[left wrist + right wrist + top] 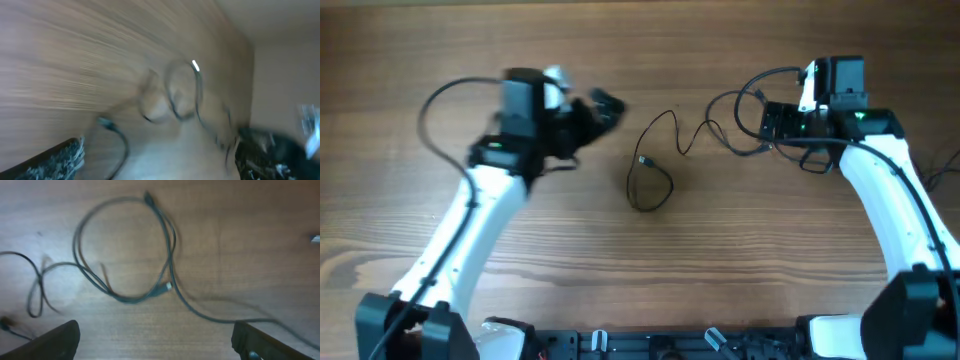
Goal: Untangle cables
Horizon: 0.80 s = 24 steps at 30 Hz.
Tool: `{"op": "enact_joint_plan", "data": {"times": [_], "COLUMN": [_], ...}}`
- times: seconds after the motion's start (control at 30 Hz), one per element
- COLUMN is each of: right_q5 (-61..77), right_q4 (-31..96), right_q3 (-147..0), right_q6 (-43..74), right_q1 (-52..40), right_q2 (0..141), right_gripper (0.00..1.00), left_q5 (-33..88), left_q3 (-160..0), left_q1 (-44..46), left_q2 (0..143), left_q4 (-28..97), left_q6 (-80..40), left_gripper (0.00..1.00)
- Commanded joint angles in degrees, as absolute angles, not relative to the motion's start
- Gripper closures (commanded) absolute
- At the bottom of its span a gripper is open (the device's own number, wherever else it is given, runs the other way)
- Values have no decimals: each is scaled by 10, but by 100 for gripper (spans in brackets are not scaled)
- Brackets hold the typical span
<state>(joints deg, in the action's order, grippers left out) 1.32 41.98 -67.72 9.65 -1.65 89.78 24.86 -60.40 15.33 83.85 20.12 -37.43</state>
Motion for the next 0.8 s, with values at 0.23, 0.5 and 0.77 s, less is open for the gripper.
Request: {"op": "enact_joint_plan", "data": {"times": [0.23,0.5,0.77], "right_q5": [70,147,147], "right_q4": [447,451,454], "right_q3": [-674,-674,-673], "right_q6": [135,89,30], "right_q1": [69,109,109], "right_q2": [936,936,937], "right_gripper": [0,0,0], "left_q5": [-3,63,103], "left_q3": [-607,-607,-607], "left_q1": [353,358,381], "left_q2": [979,1114,1185], "left_q4": [22,-154,-187], "left_q6": [-60,-42,-42], "left_gripper": [11,11,21]}}
